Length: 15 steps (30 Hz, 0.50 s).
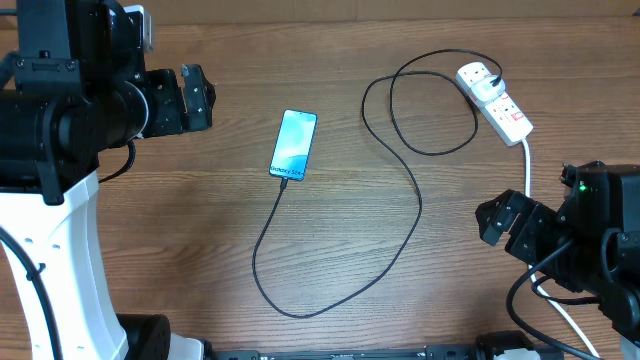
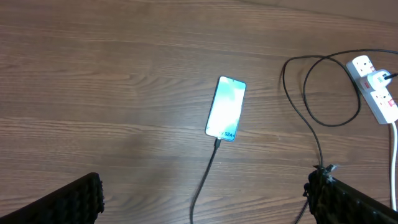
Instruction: Plug charger to phone and switch on socket
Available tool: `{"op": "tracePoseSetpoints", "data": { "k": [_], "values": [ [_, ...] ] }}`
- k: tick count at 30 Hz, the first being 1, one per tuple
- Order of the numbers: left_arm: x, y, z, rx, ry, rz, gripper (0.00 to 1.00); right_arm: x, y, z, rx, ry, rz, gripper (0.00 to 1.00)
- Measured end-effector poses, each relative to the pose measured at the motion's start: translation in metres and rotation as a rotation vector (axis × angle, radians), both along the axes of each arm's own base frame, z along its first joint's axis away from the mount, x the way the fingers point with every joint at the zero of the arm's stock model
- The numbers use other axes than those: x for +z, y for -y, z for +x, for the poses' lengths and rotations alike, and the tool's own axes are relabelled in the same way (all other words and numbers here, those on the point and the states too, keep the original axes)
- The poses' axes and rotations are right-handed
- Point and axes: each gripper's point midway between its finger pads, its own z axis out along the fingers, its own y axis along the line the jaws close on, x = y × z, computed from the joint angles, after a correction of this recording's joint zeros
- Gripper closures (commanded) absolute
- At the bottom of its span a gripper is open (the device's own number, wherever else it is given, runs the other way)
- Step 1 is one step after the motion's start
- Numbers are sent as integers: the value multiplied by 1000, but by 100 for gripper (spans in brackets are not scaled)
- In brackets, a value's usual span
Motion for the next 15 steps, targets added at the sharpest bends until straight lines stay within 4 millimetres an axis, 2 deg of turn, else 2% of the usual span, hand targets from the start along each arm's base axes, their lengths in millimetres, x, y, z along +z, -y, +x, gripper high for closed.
{"op": "tracePoseSetpoints", "data": {
  "k": [15],
  "values": [
    [0, 0, 0, 0, 0, 0, 0, 2, -3, 4, 69, 27, -18, 0]
  ]
}}
